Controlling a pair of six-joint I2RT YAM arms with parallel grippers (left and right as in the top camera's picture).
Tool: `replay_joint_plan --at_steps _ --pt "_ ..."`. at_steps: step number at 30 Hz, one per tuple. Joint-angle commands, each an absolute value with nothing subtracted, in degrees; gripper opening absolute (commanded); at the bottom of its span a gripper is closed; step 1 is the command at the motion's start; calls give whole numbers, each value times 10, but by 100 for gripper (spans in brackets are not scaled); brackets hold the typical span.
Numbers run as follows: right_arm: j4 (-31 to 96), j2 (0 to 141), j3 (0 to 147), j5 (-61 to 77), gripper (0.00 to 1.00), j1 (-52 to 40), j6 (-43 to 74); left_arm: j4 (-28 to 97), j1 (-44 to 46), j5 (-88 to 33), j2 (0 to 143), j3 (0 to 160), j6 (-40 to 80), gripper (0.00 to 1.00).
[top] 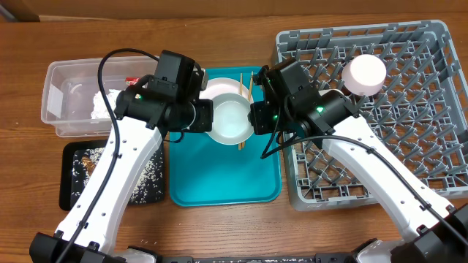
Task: Sort waste into correct bins and load items into the dishwasher
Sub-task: 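Lift the white bowl toward the right gripper and grasp it with the right, then release the left gripper and carry the white bowl to the rack's right side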
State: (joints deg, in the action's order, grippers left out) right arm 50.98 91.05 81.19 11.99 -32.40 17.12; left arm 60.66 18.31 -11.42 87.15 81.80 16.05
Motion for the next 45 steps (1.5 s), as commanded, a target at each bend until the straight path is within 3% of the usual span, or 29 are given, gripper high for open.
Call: replay_joint_plan --at_steps 1,7,12,14,17,19,23,34,39,41,45 --pt "503 907 814 105 15 -326 168 606 185 -128 871 822 148 4" --pt "490 907 814 105 15 -326 167 607 185 -131 871 822 148 4" --pt "487 907 814 100 4 -326 167 612 185 -132 871 822 148 8" --pt "485 907 814 100 4 -326 167 611 188 -132 871 822 148 25" --pt "485 907 814 95 4 -326 168 611 192 -133 871 822 154 61" --pt "485 907 814 70 4 -326 168 608 195 -140 871 822 155 72" --pt "486 907 814 -29 4 -325 168 589 195 -180 870 824 148 74" --pt "526 907 814 -418 4 -304 168 534 181 -479 863 902 11 80" --pt "592 907 814 -622 4 -276 168 531 179 -474 864 912 10 84" --pt "607 907 814 -632 4 -244 168 533 181 -439 866 912 11 100" --pt "604 907 814 -632 4 -176 168 541 181 -392 866 912 13 100"
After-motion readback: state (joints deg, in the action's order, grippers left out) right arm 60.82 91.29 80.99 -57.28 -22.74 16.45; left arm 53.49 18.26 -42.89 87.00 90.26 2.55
